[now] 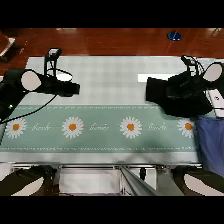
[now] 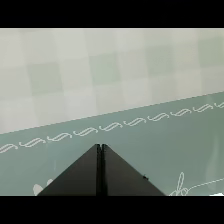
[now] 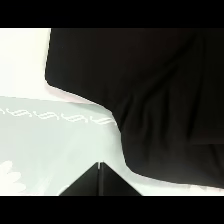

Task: Fold the shirts.

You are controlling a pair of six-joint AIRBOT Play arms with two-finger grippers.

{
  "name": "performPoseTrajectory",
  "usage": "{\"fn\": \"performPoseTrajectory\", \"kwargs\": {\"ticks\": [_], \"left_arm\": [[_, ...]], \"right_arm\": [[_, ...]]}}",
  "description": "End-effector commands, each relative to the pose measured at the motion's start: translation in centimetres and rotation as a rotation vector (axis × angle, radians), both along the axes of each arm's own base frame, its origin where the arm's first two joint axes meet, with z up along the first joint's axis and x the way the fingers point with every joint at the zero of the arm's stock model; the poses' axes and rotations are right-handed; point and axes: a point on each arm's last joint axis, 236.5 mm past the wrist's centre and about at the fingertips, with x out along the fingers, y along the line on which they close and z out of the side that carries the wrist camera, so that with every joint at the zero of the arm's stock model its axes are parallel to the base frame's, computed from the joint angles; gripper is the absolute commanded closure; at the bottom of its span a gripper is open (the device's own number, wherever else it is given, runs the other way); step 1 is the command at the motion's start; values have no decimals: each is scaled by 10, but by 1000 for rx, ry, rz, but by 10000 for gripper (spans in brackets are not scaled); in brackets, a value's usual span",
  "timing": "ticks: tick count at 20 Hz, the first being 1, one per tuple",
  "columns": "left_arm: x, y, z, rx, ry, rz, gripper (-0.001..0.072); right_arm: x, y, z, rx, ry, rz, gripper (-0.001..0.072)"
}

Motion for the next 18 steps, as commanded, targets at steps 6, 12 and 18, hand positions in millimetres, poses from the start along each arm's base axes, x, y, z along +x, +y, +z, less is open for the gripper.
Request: {"fn": "performPoseTrajectory", "kwargs": {"ticks": [6,12,18], "left_arm": [[0,0,1,0,-1,1,689],[0,0,1,0,-1,1,689],[5,-1,1,-5,-18,4,689]], "right_arm": [[0,0,0,0,0,0,689],[0,0,0,0,0,0,689],[9,-1,3,-3,-39,-6,689]]}}
